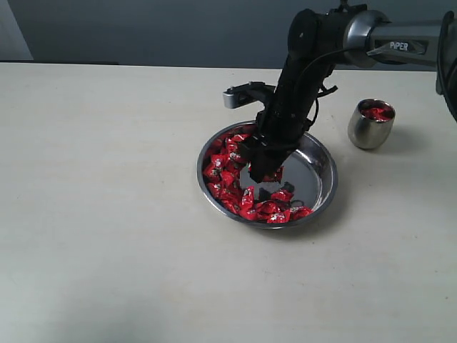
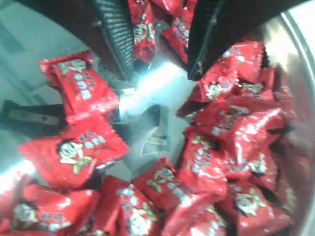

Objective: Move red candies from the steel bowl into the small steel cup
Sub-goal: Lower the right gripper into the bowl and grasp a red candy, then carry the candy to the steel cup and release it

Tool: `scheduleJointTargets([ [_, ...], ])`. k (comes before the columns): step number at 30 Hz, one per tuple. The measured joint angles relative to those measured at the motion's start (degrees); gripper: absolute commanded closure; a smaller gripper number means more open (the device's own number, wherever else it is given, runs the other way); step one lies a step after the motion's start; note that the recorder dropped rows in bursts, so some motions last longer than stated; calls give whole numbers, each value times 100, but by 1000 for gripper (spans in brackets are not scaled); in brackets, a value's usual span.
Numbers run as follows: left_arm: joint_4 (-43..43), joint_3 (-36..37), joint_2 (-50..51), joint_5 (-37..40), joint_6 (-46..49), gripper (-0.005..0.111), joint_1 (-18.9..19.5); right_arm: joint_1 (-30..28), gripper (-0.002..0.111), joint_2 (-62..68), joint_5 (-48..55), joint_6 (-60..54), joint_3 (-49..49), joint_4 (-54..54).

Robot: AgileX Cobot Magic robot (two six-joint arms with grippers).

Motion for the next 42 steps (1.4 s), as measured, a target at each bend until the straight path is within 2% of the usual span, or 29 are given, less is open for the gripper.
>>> scheduleJointTargets([
  [8,0,0,0,0,0,106,0,237,72,0,34,-19,0,101],
  [27,0,0,0,0,0,106,0,240,72,278,45,-19,0,117],
  [30,0,0,0,0,0,106,0,240,80,278,45,-19,0,117],
  [34,0,0,0,0,0,106,0,240,106,278,70,-66,0,139],
  [35,0,0,0,0,0,106,0,240,109,278,70,-97,0,139],
  [42,0,0,0,0,0,106,0,240,109,278,70,-236,0,139],
])
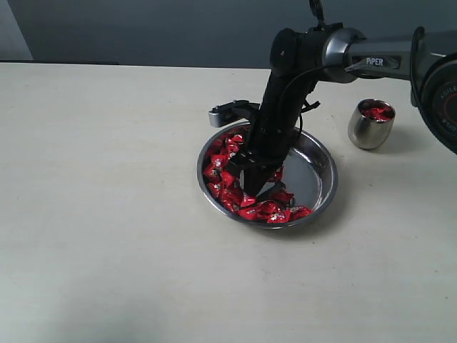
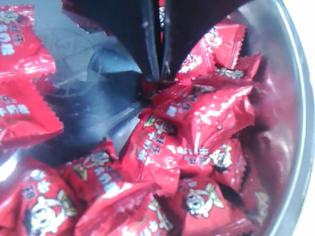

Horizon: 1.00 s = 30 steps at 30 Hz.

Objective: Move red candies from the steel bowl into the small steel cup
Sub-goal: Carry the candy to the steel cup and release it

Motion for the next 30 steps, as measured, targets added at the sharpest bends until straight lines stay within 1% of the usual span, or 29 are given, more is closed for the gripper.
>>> scheduleJointTargets([
  [4,0,0,0,0,0,106,0,-95,109,-83,0,-9,0,0],
  [10,0,0,0,0,0,106,0,-536,109,-549,-81,-9,0,91],
  [18,0,0,0,0,0,106,0,-1364,109,-1136,-715,12,0,149],
  [25,0,0,0,0,0,106,0,-2184,109,-1220,-1219,174,0,-6],
  [30,0,0,0,0,0,106,0,-2602,109,-1220,-1432,246,0,-34],
])
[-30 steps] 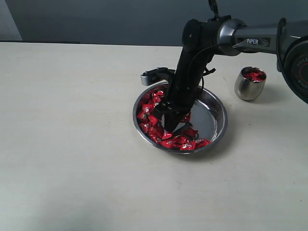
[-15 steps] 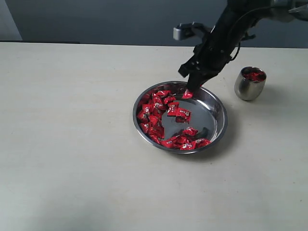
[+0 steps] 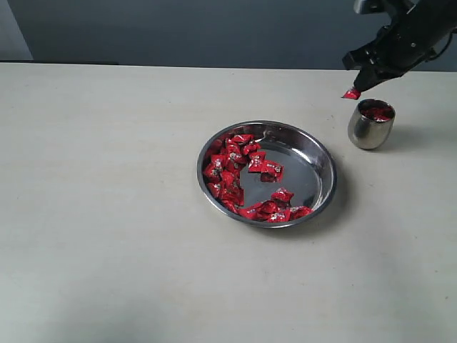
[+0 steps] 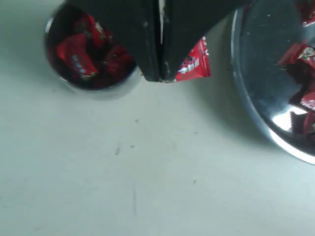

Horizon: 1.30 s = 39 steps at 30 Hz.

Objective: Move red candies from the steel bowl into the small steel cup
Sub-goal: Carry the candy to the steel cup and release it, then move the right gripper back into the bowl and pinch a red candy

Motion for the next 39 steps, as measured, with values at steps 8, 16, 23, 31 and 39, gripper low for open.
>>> scheduleJointTargets([
  [8,0,0,0,0,0,106,0,-386,109,0,0,152,0,-205],
  [16,0,0,0,0,0,106,0,-559,109,0,-13,234,0,-174],
  [23,0,0,0,0,0,106,0,-548,109,131,-13,247,0,-115],
  [31,0,0,0,0,0,106,0,-548,85,349,-13,247,0,-115],
  [39,0,0,0,0,0,106,0,-548,83,407,-65,247,0,-115],
])
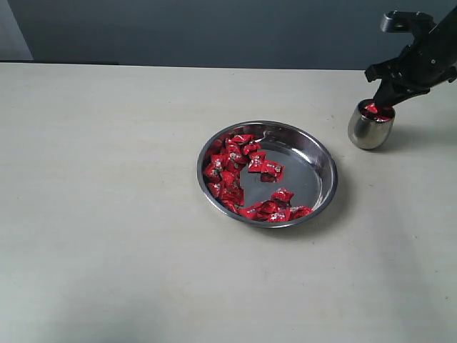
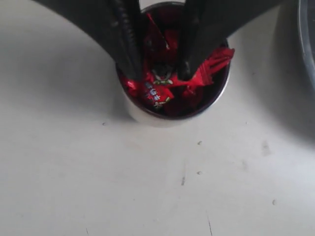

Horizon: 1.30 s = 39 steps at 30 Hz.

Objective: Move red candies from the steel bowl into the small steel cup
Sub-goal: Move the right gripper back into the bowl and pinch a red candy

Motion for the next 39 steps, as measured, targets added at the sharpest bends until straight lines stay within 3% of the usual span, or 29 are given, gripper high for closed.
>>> scheduleJointTargets([
  [10,0,0,0,0,0,106,0,0,83,-338,-171,-23,0,136],
  [20,0,0,0,0,0,106,0,37,83,-662,425,-753,0,1544],
  [21,0,0,0,0,0,106,0,98,85,-662,493,-822,0,1633],
  [25,0,0,0,0,0,106,0,493,109,-662,620,-978,0,1683],
  [34,0,0,0,0,0,106,0,1494,109,-662,849,-1083,0,1600],
  [39,0,0,0,0,0,106,0,2152,109,-390,956,-998,0,942],
])
